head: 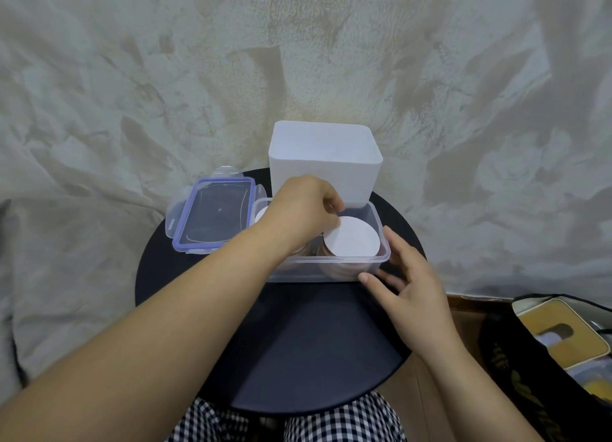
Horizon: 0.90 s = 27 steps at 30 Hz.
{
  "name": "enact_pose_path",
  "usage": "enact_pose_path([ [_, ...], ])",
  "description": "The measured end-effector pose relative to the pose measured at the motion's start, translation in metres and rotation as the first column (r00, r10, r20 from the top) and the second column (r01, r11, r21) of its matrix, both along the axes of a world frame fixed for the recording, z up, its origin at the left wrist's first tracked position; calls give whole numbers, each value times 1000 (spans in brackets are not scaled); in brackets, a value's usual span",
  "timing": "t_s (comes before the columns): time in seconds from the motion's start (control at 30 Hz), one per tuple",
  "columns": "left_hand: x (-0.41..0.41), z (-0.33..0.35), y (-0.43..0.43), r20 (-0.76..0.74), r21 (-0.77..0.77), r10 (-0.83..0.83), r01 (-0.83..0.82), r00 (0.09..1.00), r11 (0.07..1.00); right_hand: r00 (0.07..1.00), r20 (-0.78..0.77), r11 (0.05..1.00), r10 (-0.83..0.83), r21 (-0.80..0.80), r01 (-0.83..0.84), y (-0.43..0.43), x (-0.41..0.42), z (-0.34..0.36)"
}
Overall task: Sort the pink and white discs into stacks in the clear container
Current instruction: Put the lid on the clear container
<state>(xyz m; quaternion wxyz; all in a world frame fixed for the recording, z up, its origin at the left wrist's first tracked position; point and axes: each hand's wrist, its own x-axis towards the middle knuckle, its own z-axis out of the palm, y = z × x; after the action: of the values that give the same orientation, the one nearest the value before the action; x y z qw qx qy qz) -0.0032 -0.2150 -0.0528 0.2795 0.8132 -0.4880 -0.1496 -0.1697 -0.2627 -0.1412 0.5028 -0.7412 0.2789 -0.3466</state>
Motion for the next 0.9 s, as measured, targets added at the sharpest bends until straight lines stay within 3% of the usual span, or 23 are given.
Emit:
enact_pose_path([
  [0.23,1,4,-1,118,124,-102,88,988,988,1000,6,1000,10,6,-10,0,-1,0],
  [0.5,-7,8,-2,201,155,-112,82,973,985,1000,-9,1000,6,-12,-7,0,-1,-1],
  [0.77,-8,8,-1,89,78,-35,28,995,997,1000,-5,1000,2,-10,-2,1,-1,0],
  [0.9,-6,5,12,58,-106,-6,12,998,994,1000,-13,1000,3,-11,-4,1,-1,0],
])
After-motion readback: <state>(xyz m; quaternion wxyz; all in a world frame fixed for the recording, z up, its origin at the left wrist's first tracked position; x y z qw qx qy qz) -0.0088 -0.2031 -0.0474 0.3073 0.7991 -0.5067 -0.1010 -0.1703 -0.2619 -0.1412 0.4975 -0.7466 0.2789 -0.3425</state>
